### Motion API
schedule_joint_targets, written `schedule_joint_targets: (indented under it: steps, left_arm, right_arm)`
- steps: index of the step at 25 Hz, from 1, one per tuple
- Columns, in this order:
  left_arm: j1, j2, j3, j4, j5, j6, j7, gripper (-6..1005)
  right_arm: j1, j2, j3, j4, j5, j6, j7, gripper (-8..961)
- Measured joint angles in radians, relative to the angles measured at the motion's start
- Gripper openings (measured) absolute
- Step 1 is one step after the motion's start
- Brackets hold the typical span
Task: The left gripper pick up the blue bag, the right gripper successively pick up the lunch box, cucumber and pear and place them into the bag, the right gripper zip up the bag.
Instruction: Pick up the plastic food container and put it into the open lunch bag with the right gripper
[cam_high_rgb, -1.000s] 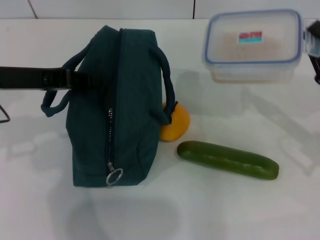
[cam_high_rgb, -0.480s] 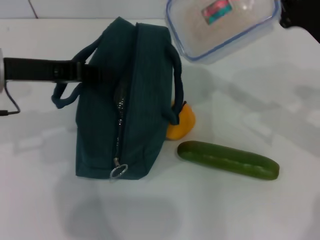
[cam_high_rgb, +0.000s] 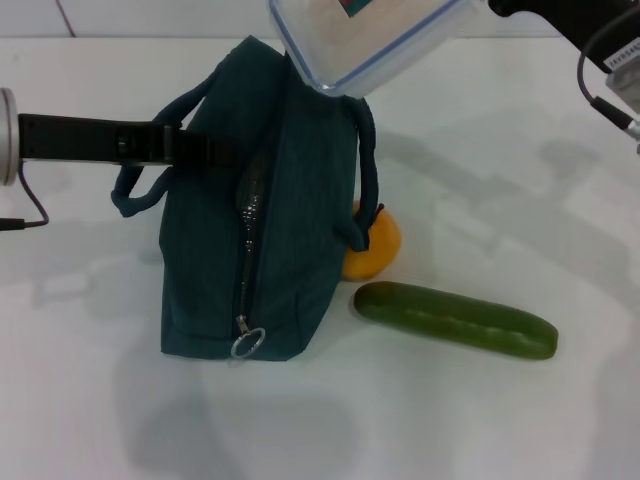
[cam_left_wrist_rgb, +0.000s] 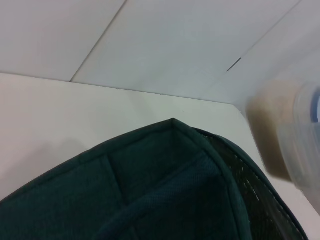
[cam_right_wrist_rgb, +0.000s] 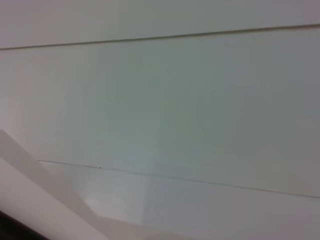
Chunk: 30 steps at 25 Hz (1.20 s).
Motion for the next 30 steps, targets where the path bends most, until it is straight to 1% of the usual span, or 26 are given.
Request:
schedule_joint_targets:
  steps: [5,10,14,17,21,30]
  left_arm:
    - [0.0,0.0,0.001,0.0,0.001,0.0,0.002,32]
    - [-0.001,0.0,0.001,0.0,0.002,0.0,0.009,32]
    - [-0.001,0.0,0.001,-0.002,0.002,0.0,0.016,32]
    - [0.0,-0.001,0.001,-0.004,0.0,0.0,0.019,32]
    - [0.004,-0.002,-0.001,-0.005,-0.003,0.0,0.027,31]
    - [0.015,-0.001,-0.028,-0.008,-0.004,-0.035,0.028,31]
  right_arm:
    - [0.034,0.0,0.004,0.0,0.003,0.003,-0.002,92]
    - [0.087,0.0,0.002,0.009,0.004,0.008,-0.005,91]
    - [0.114,0.0,-0.006,0.011,0.0,0.04,-0.017,90]
    - [0.118,0.0,-0.036,0.013,-0.004,0.079,-0.03,90]
    - [0.104,0.0,-0.081,0.022,-0.005,0.132,-0.047,90]
    - [0.083,0.0,-0.167,0.031,-0.005,0.191,-0.071,94]
